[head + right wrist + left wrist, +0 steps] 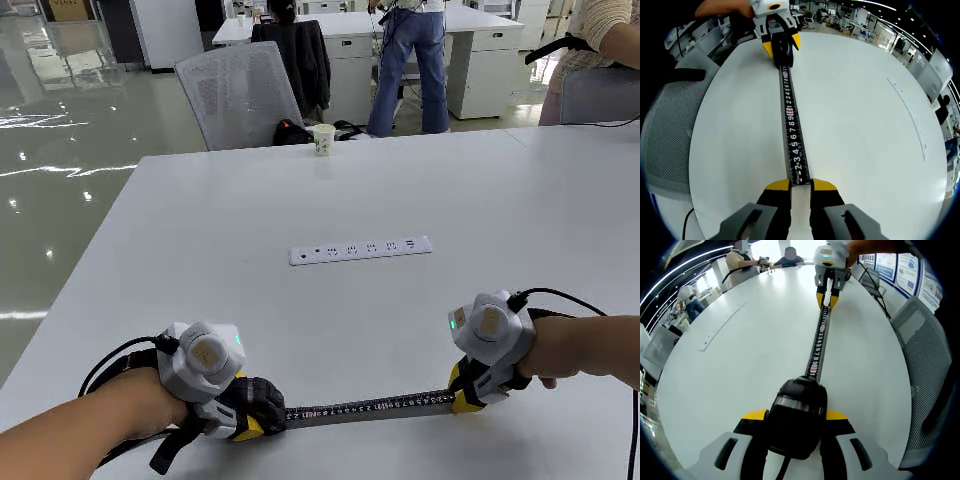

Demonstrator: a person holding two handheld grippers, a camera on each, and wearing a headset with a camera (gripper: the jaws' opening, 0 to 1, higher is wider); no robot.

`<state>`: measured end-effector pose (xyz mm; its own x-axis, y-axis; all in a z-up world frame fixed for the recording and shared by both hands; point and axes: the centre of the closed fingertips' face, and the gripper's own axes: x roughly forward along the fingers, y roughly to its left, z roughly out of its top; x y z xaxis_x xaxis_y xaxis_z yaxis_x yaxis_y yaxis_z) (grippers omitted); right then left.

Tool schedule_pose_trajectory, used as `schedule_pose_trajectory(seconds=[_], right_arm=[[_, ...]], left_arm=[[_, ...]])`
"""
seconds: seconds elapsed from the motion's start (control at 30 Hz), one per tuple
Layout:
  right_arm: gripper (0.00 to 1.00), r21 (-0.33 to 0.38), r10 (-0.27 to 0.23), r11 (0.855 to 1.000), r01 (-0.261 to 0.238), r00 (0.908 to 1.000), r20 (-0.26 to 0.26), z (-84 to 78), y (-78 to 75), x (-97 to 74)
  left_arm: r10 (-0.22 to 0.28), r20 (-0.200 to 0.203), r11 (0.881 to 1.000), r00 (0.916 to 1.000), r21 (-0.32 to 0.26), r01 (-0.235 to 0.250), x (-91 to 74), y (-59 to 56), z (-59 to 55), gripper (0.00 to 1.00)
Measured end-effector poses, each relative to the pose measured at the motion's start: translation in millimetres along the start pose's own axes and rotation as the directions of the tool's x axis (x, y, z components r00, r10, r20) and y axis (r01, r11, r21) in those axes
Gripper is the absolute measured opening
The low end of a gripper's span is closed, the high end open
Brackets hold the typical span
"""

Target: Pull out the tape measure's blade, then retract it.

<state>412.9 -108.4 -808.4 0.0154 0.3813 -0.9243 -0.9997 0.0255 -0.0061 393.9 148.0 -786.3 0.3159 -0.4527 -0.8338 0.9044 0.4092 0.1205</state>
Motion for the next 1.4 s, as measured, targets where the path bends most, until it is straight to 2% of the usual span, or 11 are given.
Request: schedule_pose_trajectory(seconds=[0.23, 0.3, 0.4, 0.6, 0.63, 0.77, 0.9, 1.07, 1.17, 1.27, 1.4], right_arm=[[0.12, -0.073, -0.001, 0.997, -0.001, 0.9995, -0.031, 1.0, 1.8, 0.8], [0.12, -0.074, -0.001, 0.997, -0.002, 0.9993, -0.038, 1.3, 2.1, 0.4], [0.12, -0.068, 0.004, 0.998, -0.007, 0.9989, -0.047, 0.2, 0.4, 0.4], [0.13, -0.100, 0.001, 0.995, -0.008, 0.9978, -0.067, -0.3, 0.3, 0.3], [0.13, -0.135, -0.002, 0.991, -0.008, 0.9971, -0.076, 0.2, 0.1, 0.4], [0.14, -0.197, -0.008, 0.980, -0.012, 0.9947, -0.103, 1.5, 0.7, 1.1], [0.14, -0.219, -0.013, 0.976, -0.012, 0.9935, -0.113, 2.8, 0.7, 0.7], [0.14, -0.217, -0.016, 0.976, -0.008, 0.9940, -0.109, 4.9, 0.0, -2.7], [0.15, -0.202, -0.021, 0.979, 0.000, 0.9950, -0.098, 6.3, -3.1, -6.3], [0.16, -0.194, -0.025, 0.981, 0.007, 0.9953, -0.094, 5.8, -2.6, -9.8], [0.19, -0.163, -0.035, 0.986, 0.021, 0.9958, -0.085, 4.9, -2.5, -13.4]], left_arm=[[0.001, 0.002, 1.000, 1.0000, 0.015, -0.001, 0.8, -0.2, 0.8, 0.35], [-0.004, 0.007, 1.000, 1.0000, 0.013, 0.004, 1.1, 0.5, 1.1, 0.36], [-0.010, -0.006, 1.000, 0.9999, 0.023, 0.010, 1.5, -0.1, 1.6, 0.36], [-0.014, -0.042, 0.997, 0.9990, 0.071, 0.017, 0.7, 0.5, 0.3, 0.35], [-0.017, -0.047, 0.997, 0.9987, 0.080, 0.021, -0.2, 0.4, -0.1, 0.35], [-0.021, -0.052, 0.994, 0.9984, 0.102, 0.026, -3.0, 1.5, 2.6, 0.35], [-0.026, -0.057, 0.993, 0.9981, 0.118, 0.032, -8.5, 3.8, 7.0, 0.36], [-0.028, -0.064, 0.992, 0.9976, 0.123, 0.035, -14.0, 7.4, 7.2, 0.38], [-0.024, -0.068, 0.993, 0.9974, 0.114, 0.031, -18.3, 8.9, 5.8, 0.39], [-0.025, -0.057, 0.995, 0.9981, 0.096, 0.031, -21.5, 8.7, 5.2, 0.47], [-0.026, -0.060, 0.997, 0.9979, 0.076, 0.030, -26.1, 7.8, 2.5, 0.48]])
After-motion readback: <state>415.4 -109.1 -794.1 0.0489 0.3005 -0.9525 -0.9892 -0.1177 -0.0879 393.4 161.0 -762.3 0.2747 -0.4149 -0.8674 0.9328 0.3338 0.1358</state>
